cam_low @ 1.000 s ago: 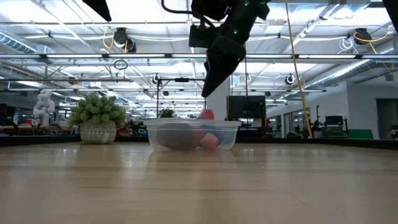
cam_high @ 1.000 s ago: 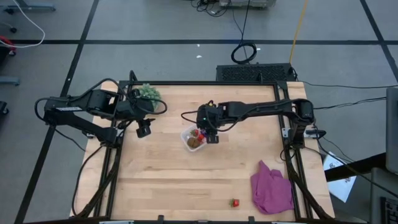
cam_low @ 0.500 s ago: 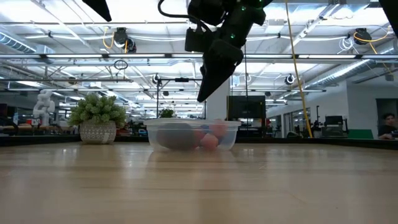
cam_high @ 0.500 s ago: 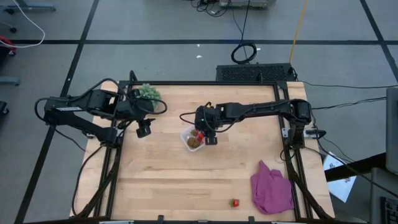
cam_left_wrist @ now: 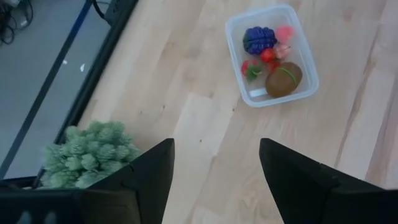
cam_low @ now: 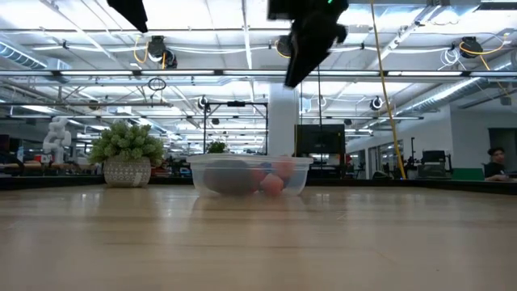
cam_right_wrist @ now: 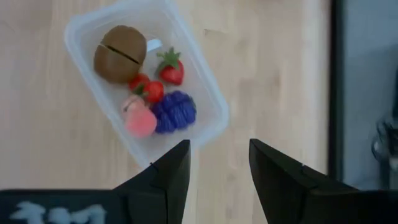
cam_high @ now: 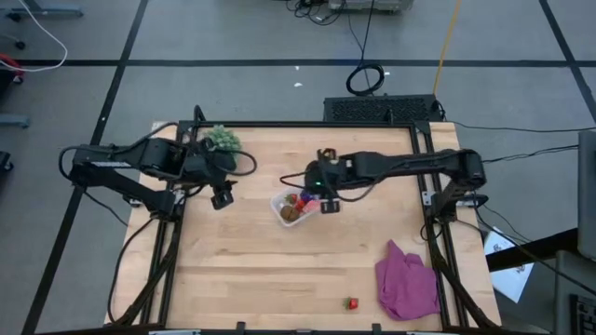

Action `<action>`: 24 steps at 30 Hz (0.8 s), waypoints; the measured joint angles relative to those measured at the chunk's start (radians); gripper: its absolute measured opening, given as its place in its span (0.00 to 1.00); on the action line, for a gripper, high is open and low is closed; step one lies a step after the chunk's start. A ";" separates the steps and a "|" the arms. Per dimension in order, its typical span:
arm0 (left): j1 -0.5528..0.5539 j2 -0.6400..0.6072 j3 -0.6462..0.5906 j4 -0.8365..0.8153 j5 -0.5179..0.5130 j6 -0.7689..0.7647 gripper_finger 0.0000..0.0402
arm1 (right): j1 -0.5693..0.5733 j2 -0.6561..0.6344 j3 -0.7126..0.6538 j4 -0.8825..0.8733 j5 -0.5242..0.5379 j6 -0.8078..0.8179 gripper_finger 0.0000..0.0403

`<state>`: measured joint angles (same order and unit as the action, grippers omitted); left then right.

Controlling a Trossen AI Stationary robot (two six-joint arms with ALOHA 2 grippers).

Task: Pick and placing Produce into tupperware
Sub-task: Put the strawberry into the transparent bin

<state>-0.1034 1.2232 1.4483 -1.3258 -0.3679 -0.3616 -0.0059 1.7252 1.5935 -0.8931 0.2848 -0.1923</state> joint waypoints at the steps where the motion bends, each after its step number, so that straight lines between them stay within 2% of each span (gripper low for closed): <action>1: -0.010 0.017 0.000 0.000 0.000 -0.012 0.60 | 0.012 -0.027 0.000 -0.028 0.009 0.031 0.39; 5: -0.058 0.116 0.000 0.038 0.001 -0.034 0.60 | 0.059 -0.150 0.001 -0.151 0.009 0.217 0.39; 8: -0.100 0.202 0.000 0.117 0.041 -0.006 0.60 | 0.089 -0.229 0.001 -0.258 0.008 0.364 0.39; 14: -0.176 0.389 0.000 0.428 0.201 0.121 0.60 | 0.120 -0.359 0.001 -0.437 0.003 0.599 0.39; 19: -0.220 0.516 0.000 0.733 0.373 0.179 0.60 | 0.121 -0.434 0.001 -0.467 0.003 0.667 0.39; 24: -0.259 0.613 0.000 0.969 0.458 0.170 0.60 | 0.121 -0.472 0.001 -0.467 0.000 0.670 0.39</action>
<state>-0.3629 1.8365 1.4483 -0.3566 0.0899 -0.1913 0.1154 1.2533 1.5943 -1.3598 0.2843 0.4782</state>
